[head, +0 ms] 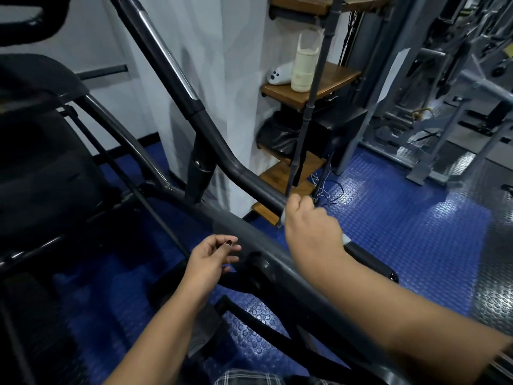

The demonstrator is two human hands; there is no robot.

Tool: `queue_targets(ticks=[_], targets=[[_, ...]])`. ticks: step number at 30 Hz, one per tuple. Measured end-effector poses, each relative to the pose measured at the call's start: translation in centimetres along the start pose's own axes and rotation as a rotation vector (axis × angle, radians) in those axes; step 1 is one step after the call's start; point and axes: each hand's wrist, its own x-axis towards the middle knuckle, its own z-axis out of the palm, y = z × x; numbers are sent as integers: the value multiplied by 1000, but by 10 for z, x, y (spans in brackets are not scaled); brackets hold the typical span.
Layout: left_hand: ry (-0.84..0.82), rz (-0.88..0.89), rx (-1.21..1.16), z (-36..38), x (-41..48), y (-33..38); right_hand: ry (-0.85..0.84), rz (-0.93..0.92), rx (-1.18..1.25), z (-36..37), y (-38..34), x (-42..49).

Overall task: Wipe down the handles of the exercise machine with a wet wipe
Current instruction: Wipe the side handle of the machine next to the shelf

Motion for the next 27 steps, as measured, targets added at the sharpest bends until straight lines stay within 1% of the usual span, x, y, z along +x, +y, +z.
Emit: queue_targets(ticks=[9,12,13,14,16,17,19,23,27], targets=[[30,-8,16,-6,0,-4,96,-80,238,-7,-76,100],[51,-7,-24,-15,0,-5,98,-94,405,-12,-85,119],[67,-2,-22,-19,-1,-4,55,-112,485,-13,-84,125],[81,1,-15,-21,-2,-4,-28,-133,560,-15,-79,130],[99,6,-13,-23,-6,-1,-259,-163,722,-22,-63,136],[101,9,-19,-23,-8,0,-364,-173,782,-26,-54,136],[98,12,-25,-22,-11,2,-503,-180,841,-34,-37,130],[96,21,-25,-21,-15,0,-640,-110,895,-28,-6,110],[86,25,6,-14,-21,3,-679,-77,920,-22,17,87]])
